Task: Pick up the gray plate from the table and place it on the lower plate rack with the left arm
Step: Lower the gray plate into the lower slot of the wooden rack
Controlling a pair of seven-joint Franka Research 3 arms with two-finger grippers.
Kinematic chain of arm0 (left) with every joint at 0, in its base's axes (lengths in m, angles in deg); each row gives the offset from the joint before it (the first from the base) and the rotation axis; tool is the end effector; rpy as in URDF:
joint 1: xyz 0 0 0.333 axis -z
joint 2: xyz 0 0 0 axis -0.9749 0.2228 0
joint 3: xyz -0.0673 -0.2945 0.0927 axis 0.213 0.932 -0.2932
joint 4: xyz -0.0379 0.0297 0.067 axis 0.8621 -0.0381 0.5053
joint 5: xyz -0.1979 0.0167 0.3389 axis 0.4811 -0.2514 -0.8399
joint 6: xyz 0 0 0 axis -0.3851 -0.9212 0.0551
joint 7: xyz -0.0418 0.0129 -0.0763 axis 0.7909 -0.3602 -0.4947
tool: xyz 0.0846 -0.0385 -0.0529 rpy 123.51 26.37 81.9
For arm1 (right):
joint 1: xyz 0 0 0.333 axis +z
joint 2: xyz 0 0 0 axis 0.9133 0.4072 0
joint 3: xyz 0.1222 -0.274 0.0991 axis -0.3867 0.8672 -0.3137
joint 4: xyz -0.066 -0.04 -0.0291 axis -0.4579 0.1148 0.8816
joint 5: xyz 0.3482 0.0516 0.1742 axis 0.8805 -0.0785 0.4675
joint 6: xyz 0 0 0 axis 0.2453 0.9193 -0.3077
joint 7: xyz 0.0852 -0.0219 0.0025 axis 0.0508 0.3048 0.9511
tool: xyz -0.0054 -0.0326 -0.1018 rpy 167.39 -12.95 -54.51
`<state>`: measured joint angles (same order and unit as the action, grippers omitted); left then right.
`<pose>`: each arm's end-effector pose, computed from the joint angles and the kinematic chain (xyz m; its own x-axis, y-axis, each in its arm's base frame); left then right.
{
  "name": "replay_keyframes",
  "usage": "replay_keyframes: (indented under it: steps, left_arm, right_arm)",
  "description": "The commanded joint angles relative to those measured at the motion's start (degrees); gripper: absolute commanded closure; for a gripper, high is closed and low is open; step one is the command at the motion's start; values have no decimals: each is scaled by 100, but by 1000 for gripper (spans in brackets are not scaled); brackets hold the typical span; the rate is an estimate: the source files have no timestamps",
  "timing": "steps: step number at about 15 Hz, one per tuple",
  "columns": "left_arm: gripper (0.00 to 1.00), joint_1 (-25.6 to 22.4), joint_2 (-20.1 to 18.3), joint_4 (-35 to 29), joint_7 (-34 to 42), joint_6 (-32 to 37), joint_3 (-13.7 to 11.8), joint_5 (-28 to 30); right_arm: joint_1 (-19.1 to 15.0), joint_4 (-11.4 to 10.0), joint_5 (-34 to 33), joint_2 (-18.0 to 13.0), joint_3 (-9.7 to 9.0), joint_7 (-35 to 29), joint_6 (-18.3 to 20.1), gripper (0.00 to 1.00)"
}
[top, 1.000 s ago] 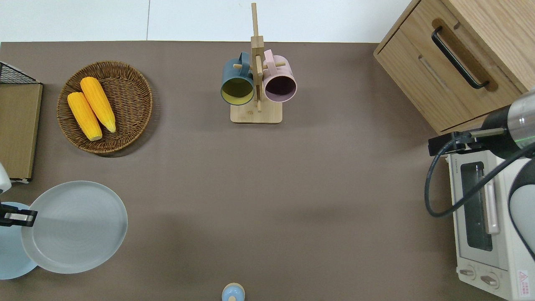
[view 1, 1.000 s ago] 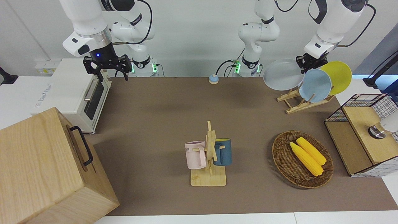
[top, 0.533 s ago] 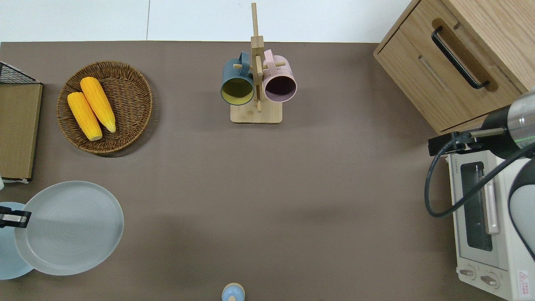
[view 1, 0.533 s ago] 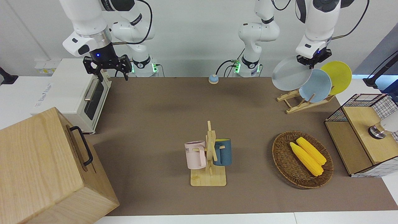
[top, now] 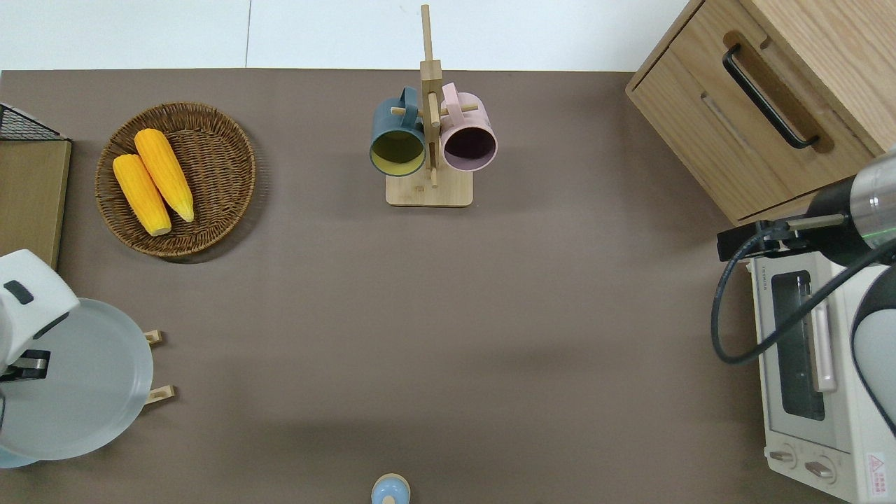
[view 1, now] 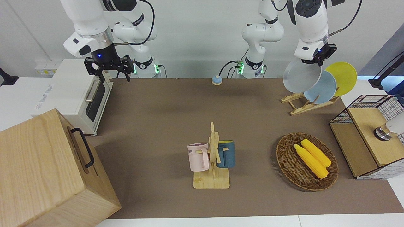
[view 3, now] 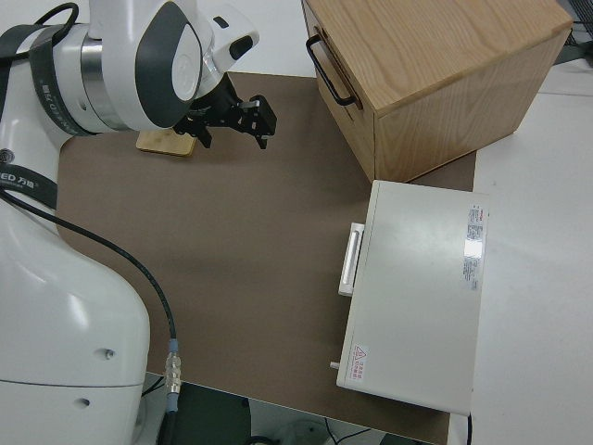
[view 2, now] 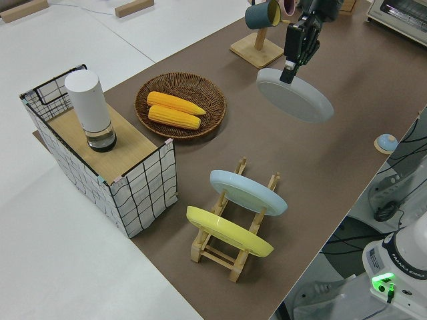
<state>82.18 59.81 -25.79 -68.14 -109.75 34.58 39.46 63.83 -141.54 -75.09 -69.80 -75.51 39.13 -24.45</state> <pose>0.4657 0.0026 0.5977 0.9866 0.0228 -0.1615 -0.0789 -0.7997 -0.5952 0.5576 0.0468 0.6398 0.9986 0.0517 -0.0073 0.0518 -0.9985 0.0175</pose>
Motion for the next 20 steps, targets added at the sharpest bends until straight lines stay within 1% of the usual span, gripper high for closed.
replay_keyframes:
  steps: [1,4,6,8,11,13,16,20]
  left_arm:
    - [1000,-4,31,-231,-144,-191,-48,-155]
    - [1000,-22,223,-319,-372,-376,-92,-155]
    - [1000,-91,268,-398,-468,-517,-101,-207]
    - [1000,-127,268,-600,-679,-657,-101,-549]
    - [1000,-127,277,-750,-952,-728,-101,-690]
    - [1000,-110,277,-925,-1224,-746,-101,-1032]
    - [1000,-144,303,-978,-1409,-851,-101,-1060]
    - [1000,-110,452,-1303,-2251,-939,-101,-1455]
  right_arm:
    - [-129,115,-18,55,-121,-85,93,17]
    - [-129,115,-18,55,-121,-76,93,17]
    - [-129,124,-18,55,-121,-85,93,17]
    - [-129,115,-18,55,-121,-76,93,17]
    - [-129,115,-18,55,-121,-76,93,17]
    - [-129,124,-18,55,-121,-76,93,17]
    - [-129,124,-18,55,-121,-76,93,17]
    - [-129,115,-18,55,-121,-76,93,17]
